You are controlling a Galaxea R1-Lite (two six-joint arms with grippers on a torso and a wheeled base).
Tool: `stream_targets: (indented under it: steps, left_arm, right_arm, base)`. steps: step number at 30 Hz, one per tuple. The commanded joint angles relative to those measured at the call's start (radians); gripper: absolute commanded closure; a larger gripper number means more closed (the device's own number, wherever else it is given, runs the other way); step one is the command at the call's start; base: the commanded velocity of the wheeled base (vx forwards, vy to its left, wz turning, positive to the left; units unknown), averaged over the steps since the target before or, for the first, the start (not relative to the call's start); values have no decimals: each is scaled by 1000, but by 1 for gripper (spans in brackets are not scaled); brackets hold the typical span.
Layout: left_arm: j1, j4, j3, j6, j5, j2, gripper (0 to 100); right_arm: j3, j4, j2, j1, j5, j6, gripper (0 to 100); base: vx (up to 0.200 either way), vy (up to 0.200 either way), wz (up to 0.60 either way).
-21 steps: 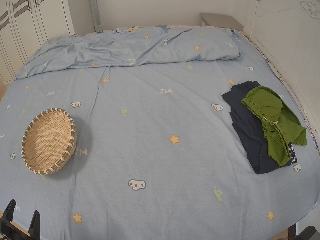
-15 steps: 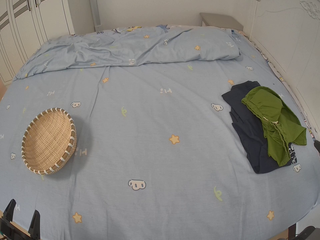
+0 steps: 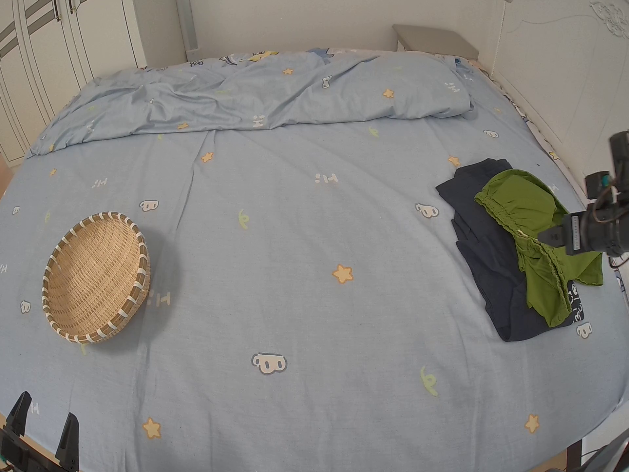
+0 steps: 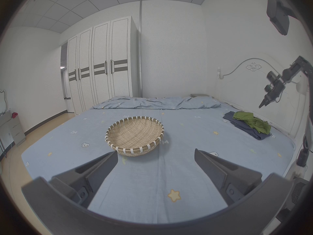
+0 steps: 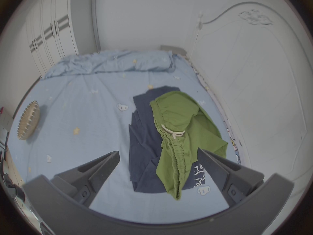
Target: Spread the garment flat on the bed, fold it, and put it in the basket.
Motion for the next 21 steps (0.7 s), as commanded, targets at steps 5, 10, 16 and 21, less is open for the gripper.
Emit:
stream_targets:
  steps: [5,10,16,21]
  left_arm:
    - [-2,0,18,0,0,-16,0]
    - [-2,0,16,0,0,-16,0]
    - [0,0,16,0,0,-16,0]
    - [0,0,16,0,0,-16,0]
  right_arm:
    - [-270,27,522,-5,-141,-16,0]
    - [-309,26,533,-33,-141,-13,0]
    - [-344,26,533,-44,-141,-13,0]
    - [-358,32,539,-59,-142,-13,0]
  base:
    - [0,0,0]
    - [0,0,0]
    - [0,0,0]
    - [0,0,0]
